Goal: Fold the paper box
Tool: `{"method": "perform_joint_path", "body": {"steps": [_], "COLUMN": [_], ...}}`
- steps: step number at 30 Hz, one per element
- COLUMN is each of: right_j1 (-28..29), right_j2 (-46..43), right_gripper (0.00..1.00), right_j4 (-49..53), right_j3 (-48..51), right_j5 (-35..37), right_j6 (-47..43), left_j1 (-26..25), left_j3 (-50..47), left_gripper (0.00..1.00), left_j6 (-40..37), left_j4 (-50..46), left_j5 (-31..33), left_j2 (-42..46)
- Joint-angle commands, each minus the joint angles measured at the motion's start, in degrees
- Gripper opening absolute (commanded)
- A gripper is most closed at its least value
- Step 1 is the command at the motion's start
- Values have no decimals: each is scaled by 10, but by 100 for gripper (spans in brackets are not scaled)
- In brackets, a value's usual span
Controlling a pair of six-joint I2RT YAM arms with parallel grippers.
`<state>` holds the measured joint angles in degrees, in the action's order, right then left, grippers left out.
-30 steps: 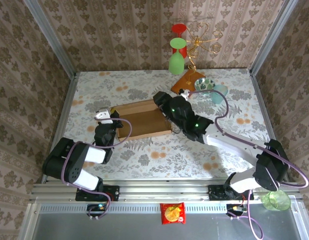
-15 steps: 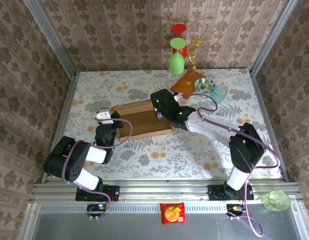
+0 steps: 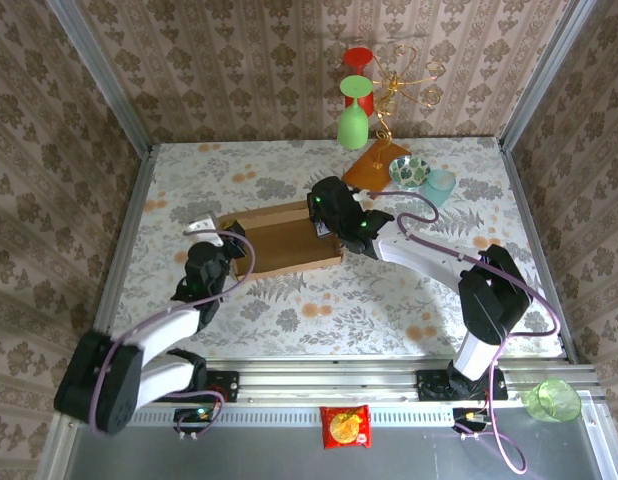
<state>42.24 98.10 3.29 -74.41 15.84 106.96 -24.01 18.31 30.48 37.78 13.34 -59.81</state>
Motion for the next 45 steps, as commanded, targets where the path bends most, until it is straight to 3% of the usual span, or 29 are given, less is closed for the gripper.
{"method": "perform_joint_path", "body": {"steps": [1, 5, 9, 12, 17, 24, 34, 45], "right_j1": [0, 0, 2, 2, 3, 2, 1, 0], "right_j2": [0, 6, 14, 14, 14, 22, 23, 32], "right_gripper": [0, 0, 0, 0, 0, 0, 0, 0], "right_j4": [14, 6, 3, 7, 14, 1, 17, 28], "right_j3": [12, 17, 16, 16, 13, 35, 52, 56], "right_j5": [-5, -11, -26, -31, -41, -61, -77, -95], "right_j6": [19, 21, 22, 15, -6, -25, -42, -59], "left_j1": [-12, -17, -17, -2, 102, 201, 229, 236], "left_j3": [27, 36, 96, 175, 305, 373, 344, 273], "left_gripper": [39, 41, 38, 32, 28, 28, 41, 41], "left_j6": [117, 224, 274, 297, 298, 273, 226, 203], "left_j4": [-268, -444, -590, -662, -726, -727, -633, -528], "left_j5": [-11, -31, -30, -28, -136, -241, -301, -350], "left_j2": [105, 220, 265, 247, 148, 38, -74, -153]}}
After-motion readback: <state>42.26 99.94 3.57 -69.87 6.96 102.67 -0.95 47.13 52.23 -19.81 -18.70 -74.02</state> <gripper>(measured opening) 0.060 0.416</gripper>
